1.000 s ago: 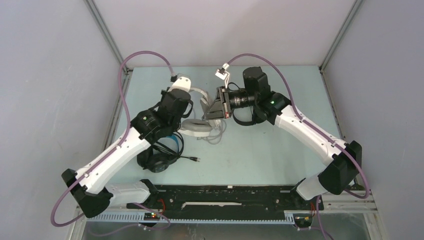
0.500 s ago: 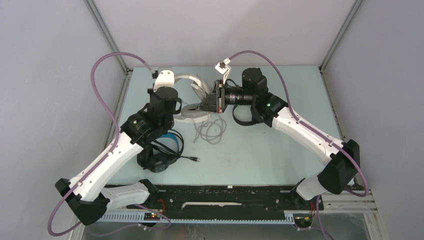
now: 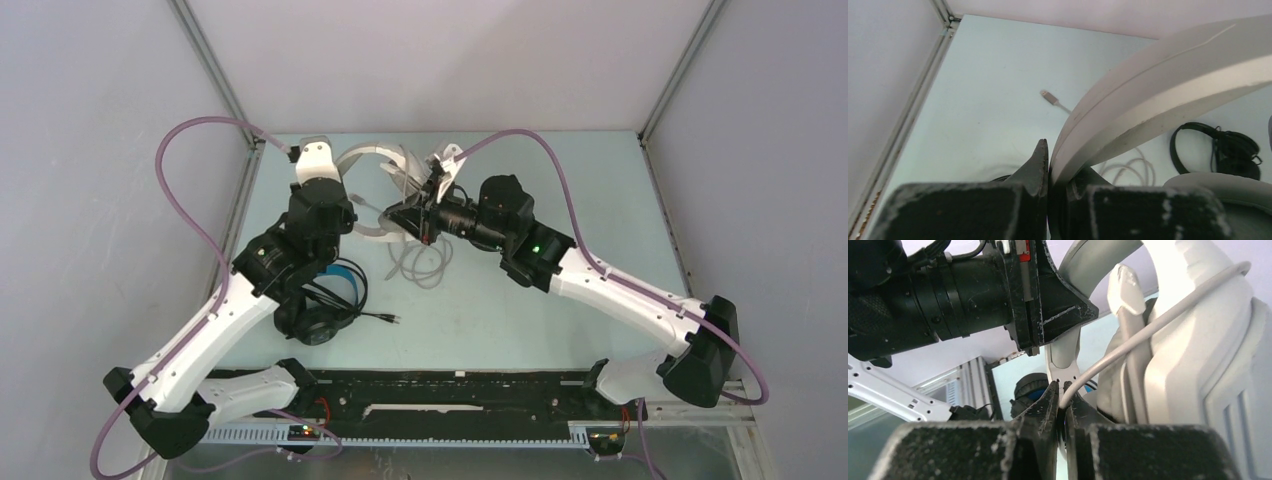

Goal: Wrap the headphones
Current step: Wrap the headphones cable around the headphones.

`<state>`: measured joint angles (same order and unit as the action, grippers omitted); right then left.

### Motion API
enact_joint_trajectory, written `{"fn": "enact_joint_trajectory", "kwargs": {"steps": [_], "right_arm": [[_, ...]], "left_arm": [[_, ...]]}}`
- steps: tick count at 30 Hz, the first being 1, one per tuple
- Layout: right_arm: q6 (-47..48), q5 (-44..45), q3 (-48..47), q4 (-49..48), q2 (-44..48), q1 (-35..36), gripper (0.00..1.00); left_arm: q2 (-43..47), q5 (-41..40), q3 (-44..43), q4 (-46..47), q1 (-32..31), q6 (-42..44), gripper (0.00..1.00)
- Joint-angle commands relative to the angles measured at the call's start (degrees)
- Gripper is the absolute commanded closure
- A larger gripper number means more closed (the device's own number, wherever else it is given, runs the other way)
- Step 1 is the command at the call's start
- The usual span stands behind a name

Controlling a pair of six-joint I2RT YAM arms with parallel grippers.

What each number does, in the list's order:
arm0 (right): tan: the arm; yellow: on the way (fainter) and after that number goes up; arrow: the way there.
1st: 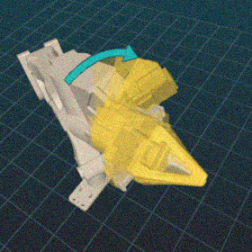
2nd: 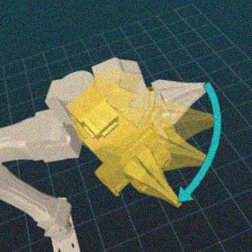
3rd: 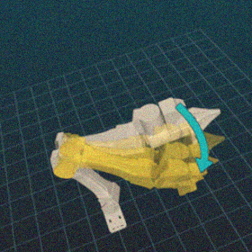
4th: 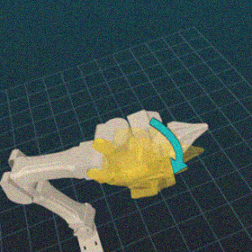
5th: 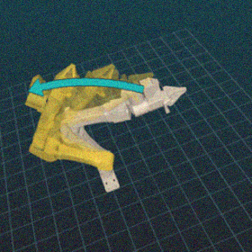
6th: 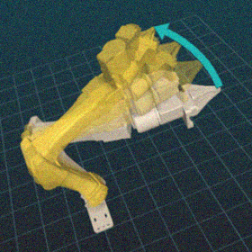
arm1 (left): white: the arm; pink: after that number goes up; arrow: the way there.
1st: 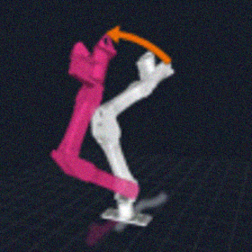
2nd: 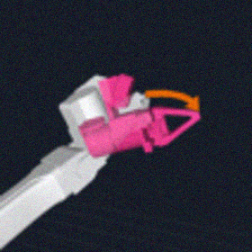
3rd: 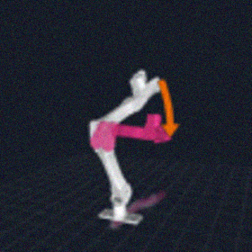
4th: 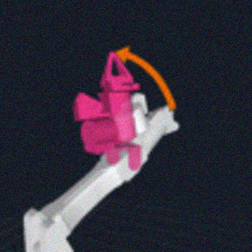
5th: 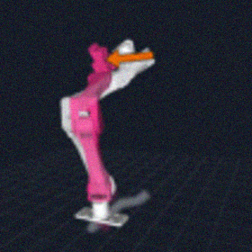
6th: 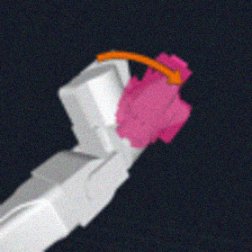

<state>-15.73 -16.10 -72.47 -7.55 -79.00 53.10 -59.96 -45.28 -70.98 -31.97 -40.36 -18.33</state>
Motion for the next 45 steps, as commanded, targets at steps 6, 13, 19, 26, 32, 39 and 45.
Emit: {"fn": "enact_joint_trajectory", "kwargs": {"steps": [6, 13, 19, 26, 32, 39, 45], "right_arm": [[11.46, 9.73, 1.54, -3.34, 1.00, 4.74, 0.86], [15.51, 13.18, 2.13, -3.14, 0.99, 7.04, 0.83], [18.54, 13.20, 6.77, -7.74, 2.73, 7.83, 0.81], [23.42, 10.72, 13.54, -13.03, 6.80, 8.67, 0.71], [25.09, 12.18, 17.10, -14.77, 11.25, 8.80, 0.63], [26.77, 12.31, 22.35, -15.38, 17.26, 8.70, 0.49], [25.04, 10.81, 26.77, -23.29, 17.73, 6.62, 0.32]], "left_arm": [[4.33, 1.25, 0.22, 8.04, 0.56, -10.13, 1.00], [5.64, 2.66, -0.28, 7.90, 0.59, -12.02, 1.00], [6.14, 4.34, -0.89, 8.13, 0.78, -13.22, 1.00], [7.11, 7.96, -1.22, 9.01, 0.96, -15.60, 1.00], [7.66, 9.61, -1.38, 9.86, 1.20, -18.16, 1.00], [9.24, 11.48, -0.13, 11.30, 1.66, -21.95, 1.00], [10.16, 15.29, 0.49, 12.58, 1.72, -24.90, 1.00]]}}
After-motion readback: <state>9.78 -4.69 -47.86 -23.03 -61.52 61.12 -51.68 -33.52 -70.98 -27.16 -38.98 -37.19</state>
